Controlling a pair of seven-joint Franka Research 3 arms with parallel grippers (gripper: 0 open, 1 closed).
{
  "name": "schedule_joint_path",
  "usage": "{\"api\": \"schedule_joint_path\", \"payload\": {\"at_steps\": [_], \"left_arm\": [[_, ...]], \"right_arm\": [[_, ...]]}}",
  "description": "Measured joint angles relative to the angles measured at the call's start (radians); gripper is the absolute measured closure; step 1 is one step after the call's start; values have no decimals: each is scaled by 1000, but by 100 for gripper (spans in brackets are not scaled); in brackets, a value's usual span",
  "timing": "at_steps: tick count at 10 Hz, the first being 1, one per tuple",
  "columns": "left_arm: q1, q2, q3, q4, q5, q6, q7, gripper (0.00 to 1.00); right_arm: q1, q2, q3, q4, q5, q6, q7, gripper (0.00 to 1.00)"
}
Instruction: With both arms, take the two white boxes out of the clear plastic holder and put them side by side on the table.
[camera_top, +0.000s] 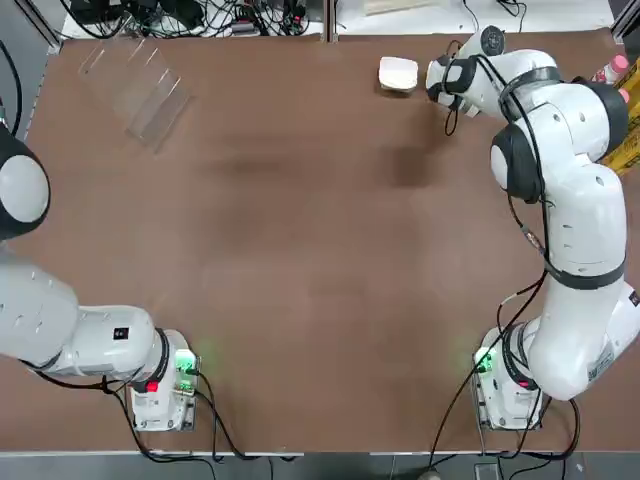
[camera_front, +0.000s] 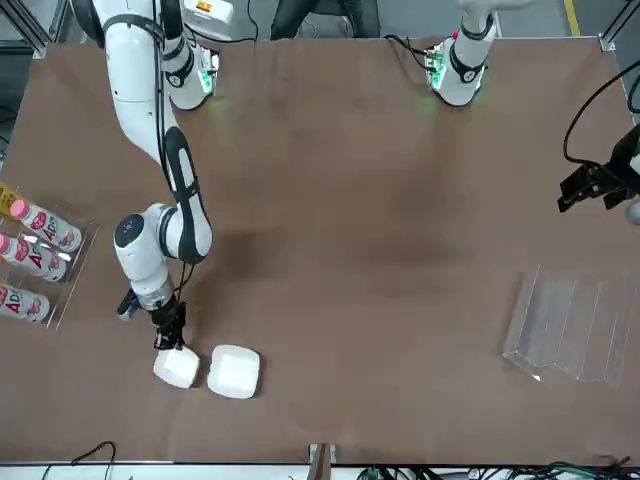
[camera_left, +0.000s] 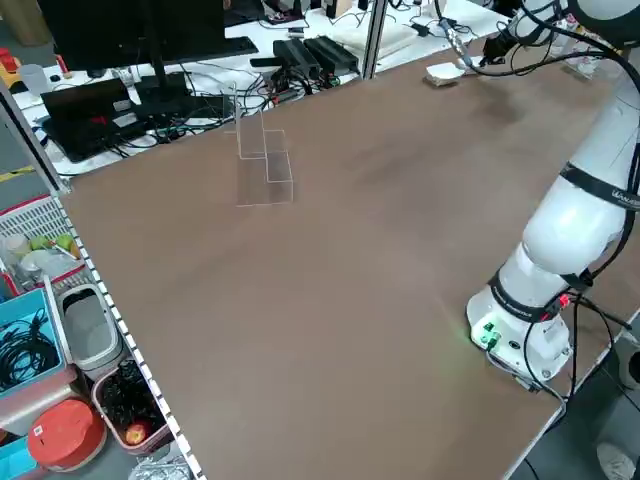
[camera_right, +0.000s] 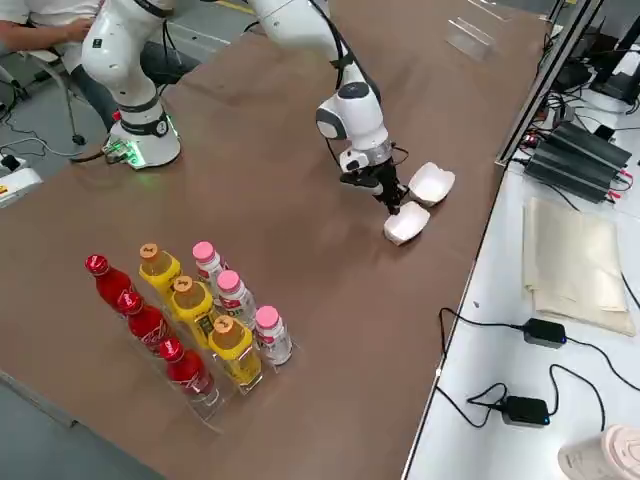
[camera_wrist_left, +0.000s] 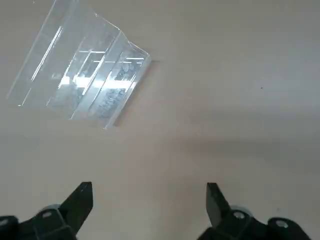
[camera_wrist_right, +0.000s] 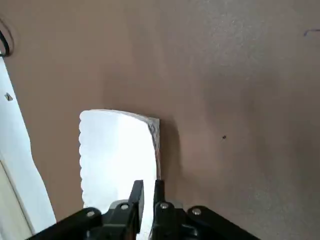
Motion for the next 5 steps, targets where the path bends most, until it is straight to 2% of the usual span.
{"api": "schedule_joint_path", "payload": {"at_steps": [5], "left_arm": [[0, 0, 0, 0, 0, 0, 0, 0]], "right_arm": [[1, 0, 2, 0, 0, -1, 0, 81]]}}
